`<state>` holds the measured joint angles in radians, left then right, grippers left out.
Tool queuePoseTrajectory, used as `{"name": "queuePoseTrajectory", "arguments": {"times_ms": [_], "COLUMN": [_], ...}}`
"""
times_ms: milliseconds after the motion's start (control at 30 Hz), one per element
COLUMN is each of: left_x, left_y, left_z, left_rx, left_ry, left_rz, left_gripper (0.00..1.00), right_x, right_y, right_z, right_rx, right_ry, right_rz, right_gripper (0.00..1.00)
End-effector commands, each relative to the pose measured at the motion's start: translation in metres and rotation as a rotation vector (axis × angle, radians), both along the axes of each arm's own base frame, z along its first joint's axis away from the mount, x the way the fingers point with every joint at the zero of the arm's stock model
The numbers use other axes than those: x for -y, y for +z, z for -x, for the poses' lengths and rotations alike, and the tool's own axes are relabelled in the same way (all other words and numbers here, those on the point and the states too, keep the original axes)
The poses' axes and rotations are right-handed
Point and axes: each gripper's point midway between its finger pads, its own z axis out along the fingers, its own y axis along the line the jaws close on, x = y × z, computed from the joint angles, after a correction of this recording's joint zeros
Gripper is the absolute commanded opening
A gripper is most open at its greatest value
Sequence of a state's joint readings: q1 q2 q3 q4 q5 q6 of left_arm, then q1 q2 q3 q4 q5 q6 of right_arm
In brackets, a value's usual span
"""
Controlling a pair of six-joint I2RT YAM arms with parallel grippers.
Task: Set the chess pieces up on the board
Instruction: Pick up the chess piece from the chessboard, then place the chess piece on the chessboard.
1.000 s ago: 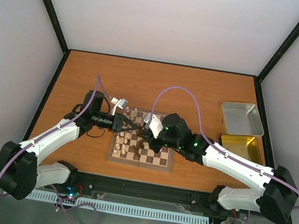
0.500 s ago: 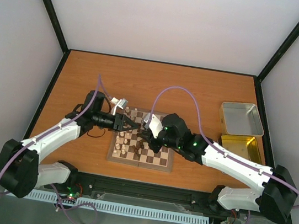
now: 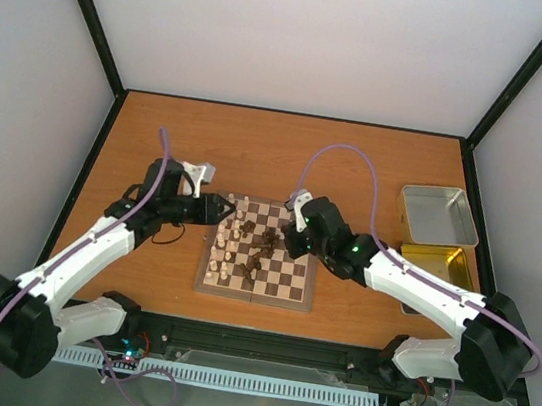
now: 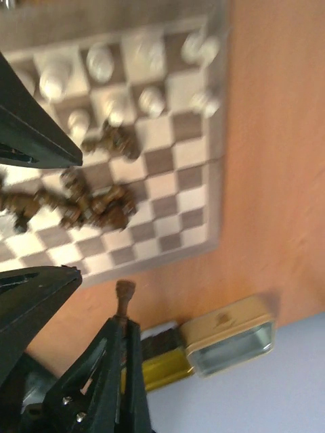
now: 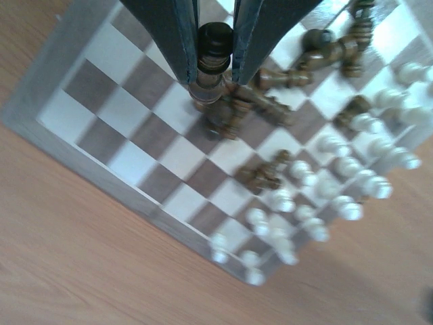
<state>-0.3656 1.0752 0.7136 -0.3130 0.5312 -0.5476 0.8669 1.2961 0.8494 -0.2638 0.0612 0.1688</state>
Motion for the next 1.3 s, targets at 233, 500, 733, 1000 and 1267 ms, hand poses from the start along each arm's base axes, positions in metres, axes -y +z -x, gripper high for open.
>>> {"name": "queuePoseTrajectory", "arguments": {"times_ms": [233, 500, 733, 1000, 1267], "left_x": [-0.083, -0.096, -0.096, -0.094, -0.095], "left_y": [0.104, 0.13, 0.121, 0.119, 0.117], "left_z": [-0.017, -0.008, -0.01, -0.01, -0.009], "left_rx": [0.515, 0.651, 0.621, 0.614, 0.606], "left_ry": [0.348, 0.407, 0.403, 0.4, 0.401], "left_rz": [-0.272, -0.257, -0.272, -0.265, -0.263], "left_gripper": [0.58, 0.68, 0.7, 0.7, 0.7], "right_x": [0.024, 0.014, 0.019, 0.02, 0.019], "right_y": [-0.056, -0.068, -0.072, -0.075, -0.083], "right_z": [-0.007, -0.013, -0.015, -0.015, -0.015], "right_rx": [-0.228, -0.246, -0.255, -0.27, -0.291], "right_ry": [-0.212, -0.197, -0.226, -0.236, -0.236], "right_rz": [0.093, 0.109, 0.149, 0.165, 0.179], "right_gripper": [0.04, 0.04, 0.05, 0.07, 0.08]}}
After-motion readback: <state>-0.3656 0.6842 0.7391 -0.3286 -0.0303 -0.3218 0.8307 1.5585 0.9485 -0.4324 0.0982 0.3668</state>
